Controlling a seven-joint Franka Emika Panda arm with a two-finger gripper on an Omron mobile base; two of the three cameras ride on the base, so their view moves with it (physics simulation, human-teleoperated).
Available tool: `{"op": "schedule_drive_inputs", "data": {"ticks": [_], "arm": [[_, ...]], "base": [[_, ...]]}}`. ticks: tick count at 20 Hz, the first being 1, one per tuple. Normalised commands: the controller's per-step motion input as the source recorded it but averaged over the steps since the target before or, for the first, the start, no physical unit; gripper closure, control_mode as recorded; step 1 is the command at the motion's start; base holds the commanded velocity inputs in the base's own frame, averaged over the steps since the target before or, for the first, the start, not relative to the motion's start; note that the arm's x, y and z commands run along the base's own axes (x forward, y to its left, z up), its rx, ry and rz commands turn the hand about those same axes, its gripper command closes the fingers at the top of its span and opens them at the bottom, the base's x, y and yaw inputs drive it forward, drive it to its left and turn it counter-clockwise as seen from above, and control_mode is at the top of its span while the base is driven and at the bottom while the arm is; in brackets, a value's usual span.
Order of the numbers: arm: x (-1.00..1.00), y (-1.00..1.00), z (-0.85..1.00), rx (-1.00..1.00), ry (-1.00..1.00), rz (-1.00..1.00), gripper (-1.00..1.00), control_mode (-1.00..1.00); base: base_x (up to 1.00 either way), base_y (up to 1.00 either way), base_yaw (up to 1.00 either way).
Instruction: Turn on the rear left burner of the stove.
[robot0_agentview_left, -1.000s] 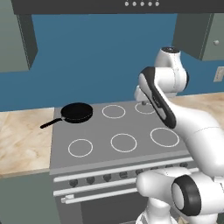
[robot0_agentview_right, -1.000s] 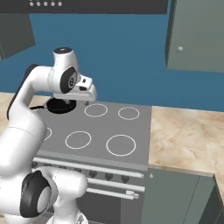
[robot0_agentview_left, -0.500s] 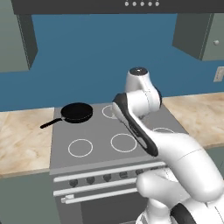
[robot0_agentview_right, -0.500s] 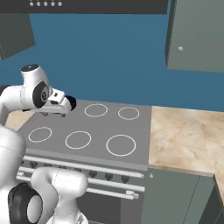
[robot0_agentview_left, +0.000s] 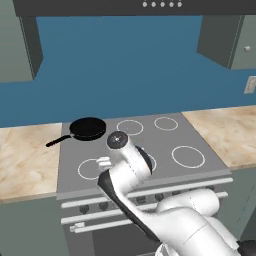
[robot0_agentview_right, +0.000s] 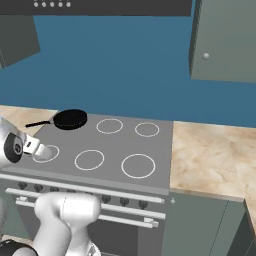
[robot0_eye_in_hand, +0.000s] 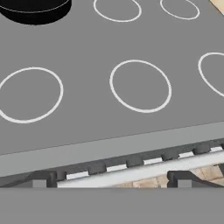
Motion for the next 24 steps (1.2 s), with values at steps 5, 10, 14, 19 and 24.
{"op": "schedule_drive_inputs", "data": {"ticks": [5, 10, 14, 19, 24], "arm": [[-0.01, 0.71, -0.39, -0.03, -0.11, -0.15, -1.0, -1.0], [-0.01, 0.3, -0.23, -0.04, -0.04, 0.0, -1.0, -1.0], [0.0, 0.74, -0.66, 0.01, -0.3, 0.0, -1.0, -1.0], [-0.03, 0.34, -0.74, 0.12, -0.5, 0.0, -1.0, -1.0], [-0.1, 0.0, -0.49, 0.03, -0.22, 0.0, -1.0, -1.0]], "base": [[0.0, 0.0, 0.0], [0.0, 0.0, 0.0], [0.0, 0.0, 0.0], [0.0, 0.0, 0.0], [0.0, 0.0, 0.0]]}}
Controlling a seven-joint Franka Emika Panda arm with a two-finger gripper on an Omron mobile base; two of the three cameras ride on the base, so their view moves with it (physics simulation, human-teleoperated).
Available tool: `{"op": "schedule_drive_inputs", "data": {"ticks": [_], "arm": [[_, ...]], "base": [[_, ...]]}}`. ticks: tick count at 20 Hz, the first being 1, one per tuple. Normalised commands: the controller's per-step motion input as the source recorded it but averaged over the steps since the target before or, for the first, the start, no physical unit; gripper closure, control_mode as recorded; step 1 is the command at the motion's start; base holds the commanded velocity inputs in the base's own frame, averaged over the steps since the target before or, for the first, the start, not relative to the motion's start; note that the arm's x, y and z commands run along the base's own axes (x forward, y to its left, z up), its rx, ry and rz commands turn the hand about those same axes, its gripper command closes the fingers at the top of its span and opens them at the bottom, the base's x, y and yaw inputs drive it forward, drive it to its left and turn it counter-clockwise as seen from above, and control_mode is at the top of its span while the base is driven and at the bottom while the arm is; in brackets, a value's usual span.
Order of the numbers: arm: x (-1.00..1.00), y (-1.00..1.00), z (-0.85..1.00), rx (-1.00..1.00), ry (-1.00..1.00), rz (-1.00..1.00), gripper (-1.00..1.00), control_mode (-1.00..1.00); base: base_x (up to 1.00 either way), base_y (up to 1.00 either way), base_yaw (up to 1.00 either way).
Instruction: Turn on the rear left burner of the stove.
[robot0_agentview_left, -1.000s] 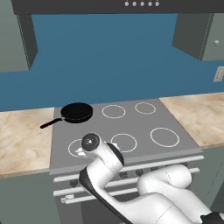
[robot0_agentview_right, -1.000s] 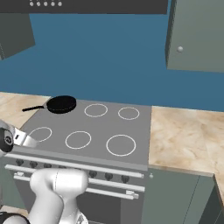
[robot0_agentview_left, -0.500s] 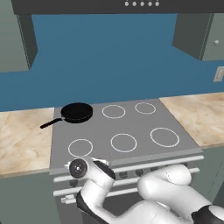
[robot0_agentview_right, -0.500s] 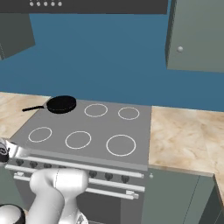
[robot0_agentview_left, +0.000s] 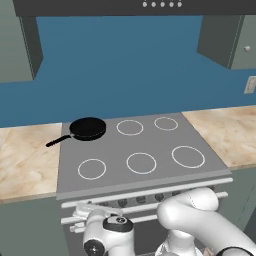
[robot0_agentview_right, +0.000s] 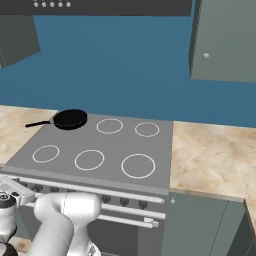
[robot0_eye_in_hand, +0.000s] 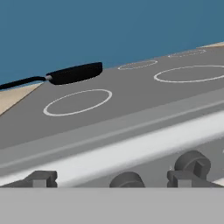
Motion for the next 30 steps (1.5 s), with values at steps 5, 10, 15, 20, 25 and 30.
{"op": "schedule_drive_inputs", "data": {"ticks": [5, 10, 15, 20, 25, 30], "arm": [[0.0, 0.11, -0.19, -0.07, 0.0, 0.0, -1.0, -1.0], [0.0, 0.03, -0.24, -0.04, 0.0, 0.04, -1.0, -1.0], [0.0, 0.0, -0.31, -0.07, 0.0, 0.07, -1.0, -1.0], [-0.18, -0.11, -0.35, -0.11, -0.03, 0.13, -1.0, -1.0], [-0.3, -0.18, -0.21, -0.06, -0.05, 0.18, -1.0, -1.0], [-0.08, -0.15, -0.12, -0.01, -0.03, 0.14, -1.0, -1.0]], "base": [[0.0, 0.0, 0.0], [0.0, 0.0, 0.0], [0.0, 0.0, 0.0], [0.0, 0.0, 0.0], [0.0, 0.0, 0.0], [0.0, 0.0, 0.0]]}}
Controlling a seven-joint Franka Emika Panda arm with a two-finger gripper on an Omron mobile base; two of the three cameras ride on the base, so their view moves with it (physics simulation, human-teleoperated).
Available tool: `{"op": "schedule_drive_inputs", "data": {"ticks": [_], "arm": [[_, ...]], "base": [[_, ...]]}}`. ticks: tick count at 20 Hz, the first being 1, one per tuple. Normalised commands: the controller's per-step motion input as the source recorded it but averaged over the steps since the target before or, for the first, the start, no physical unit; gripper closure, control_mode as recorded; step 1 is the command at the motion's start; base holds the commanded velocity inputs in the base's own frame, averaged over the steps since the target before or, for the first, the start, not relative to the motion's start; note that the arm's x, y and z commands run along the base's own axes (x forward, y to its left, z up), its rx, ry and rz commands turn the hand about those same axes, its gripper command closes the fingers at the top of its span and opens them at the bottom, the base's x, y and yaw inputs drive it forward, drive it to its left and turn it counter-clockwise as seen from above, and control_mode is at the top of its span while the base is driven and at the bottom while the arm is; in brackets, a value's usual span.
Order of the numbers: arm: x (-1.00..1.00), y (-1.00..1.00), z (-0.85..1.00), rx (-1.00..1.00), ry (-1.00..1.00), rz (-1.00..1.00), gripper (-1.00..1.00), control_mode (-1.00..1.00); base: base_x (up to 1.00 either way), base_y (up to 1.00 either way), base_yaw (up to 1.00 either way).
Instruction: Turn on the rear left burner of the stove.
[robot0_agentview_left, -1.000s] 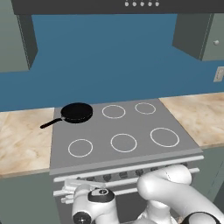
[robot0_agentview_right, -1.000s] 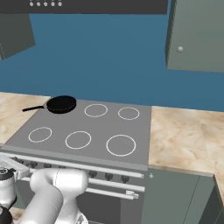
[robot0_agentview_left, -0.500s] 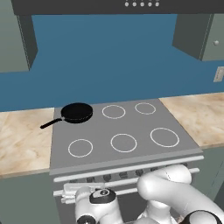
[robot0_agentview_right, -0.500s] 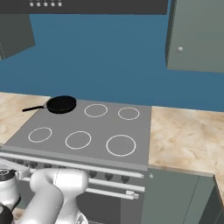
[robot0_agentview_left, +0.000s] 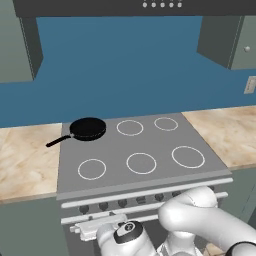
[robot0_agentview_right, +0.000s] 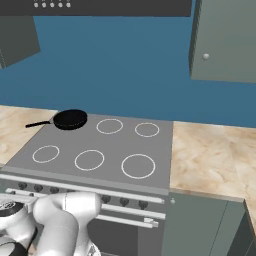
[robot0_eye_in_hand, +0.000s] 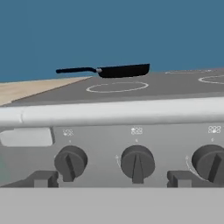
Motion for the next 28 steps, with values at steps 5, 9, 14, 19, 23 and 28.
{"op": "schedule_drive_inputs", "data": {"ticks": [5, 9, 14, 19, 23, 28], "arm": [[0.09, -0.14, -0.16, 0.0, -0.01, 0.07, -1.0, -1.0], [0.13, -0.04, -0.19, 0.0, -0.01, 0.02, -1.0, -1.0], [0.16, 0.0, -0.19, 0.0, 0.0, 0.0, -1.0, -1.0], [0.22, 0.0, -0.2, 0.0, 0.0, 0.0, -1.0, -1.0], [0.27, 0.0, -0.12, 0.0, 0.0, 0.0, -1.0, -1.0], [0.28, 0.0, -0.06, 0.0, 0.0, 0.0, -1.0, -1.0]], "base": [[0.0, 0.0, 0.0], [0.0, 0.0, 0.0], [0.0, 0.0, 0.0], [0.0, 0.0, 0.0], [0.0, 0.0, 0.0], [0.0, 0.0, 0.0]]}}
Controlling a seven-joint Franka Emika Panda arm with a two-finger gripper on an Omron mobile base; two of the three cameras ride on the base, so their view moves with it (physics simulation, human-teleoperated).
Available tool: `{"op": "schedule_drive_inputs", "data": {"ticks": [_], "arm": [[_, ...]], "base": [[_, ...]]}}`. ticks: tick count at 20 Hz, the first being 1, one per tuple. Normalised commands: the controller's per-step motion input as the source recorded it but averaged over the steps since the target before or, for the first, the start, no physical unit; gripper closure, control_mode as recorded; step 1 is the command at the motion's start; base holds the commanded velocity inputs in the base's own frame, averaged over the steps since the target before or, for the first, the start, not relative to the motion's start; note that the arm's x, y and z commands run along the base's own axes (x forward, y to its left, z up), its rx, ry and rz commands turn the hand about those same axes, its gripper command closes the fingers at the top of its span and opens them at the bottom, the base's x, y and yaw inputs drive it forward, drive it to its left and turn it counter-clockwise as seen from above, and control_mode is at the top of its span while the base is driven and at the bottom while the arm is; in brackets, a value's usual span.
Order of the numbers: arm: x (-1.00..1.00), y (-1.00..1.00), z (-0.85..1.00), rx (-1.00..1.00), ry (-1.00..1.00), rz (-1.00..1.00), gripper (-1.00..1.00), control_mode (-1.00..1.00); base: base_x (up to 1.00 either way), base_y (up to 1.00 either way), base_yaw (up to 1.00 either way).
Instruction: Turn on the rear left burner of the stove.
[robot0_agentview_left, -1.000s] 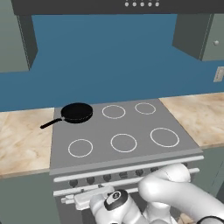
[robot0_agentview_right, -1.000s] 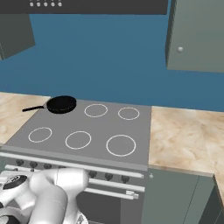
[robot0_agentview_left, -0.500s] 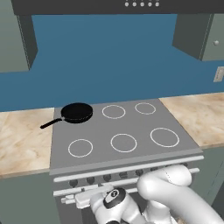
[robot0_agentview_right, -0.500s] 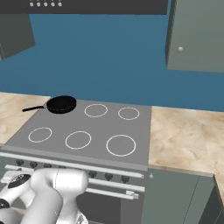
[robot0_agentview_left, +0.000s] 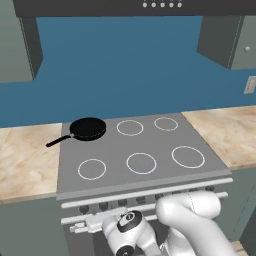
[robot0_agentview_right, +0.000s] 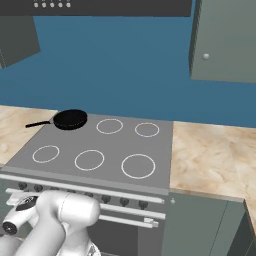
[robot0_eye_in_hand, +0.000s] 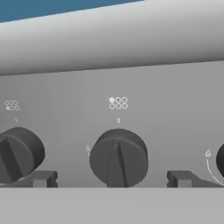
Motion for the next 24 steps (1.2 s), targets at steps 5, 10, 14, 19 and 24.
{"op": "schedule_drive_inputs", "data": {"ticks": [5, 10, 14, 19, 24], "arm": [[0.25, 0.02, -0.1, 0.0, 0.0, 0.0, -1.0, -1.0], [0.18, 0.08, -0.24, 0.0, 0.0, 0.0, -1.0, -1.0], [0.11, 0.13, -0.2, 0.0, 0.0, 0.0, 1.0, -1.0], [0.02, 0.06, -0.01, 0.0, 0.0, 0.0, 1.0, -1.0], [-0.1, 0.0, 0.0, 0.0, -0.02, 0.01, 1.0, -1.0]], "base": [[0.0, 0.0, 0.0], [0.0, 0.0, 0.0], [0.0, 0.0, 0.0], [0.0, 0.0, 0.0], [0.0, 0.0, 0.0]]}}
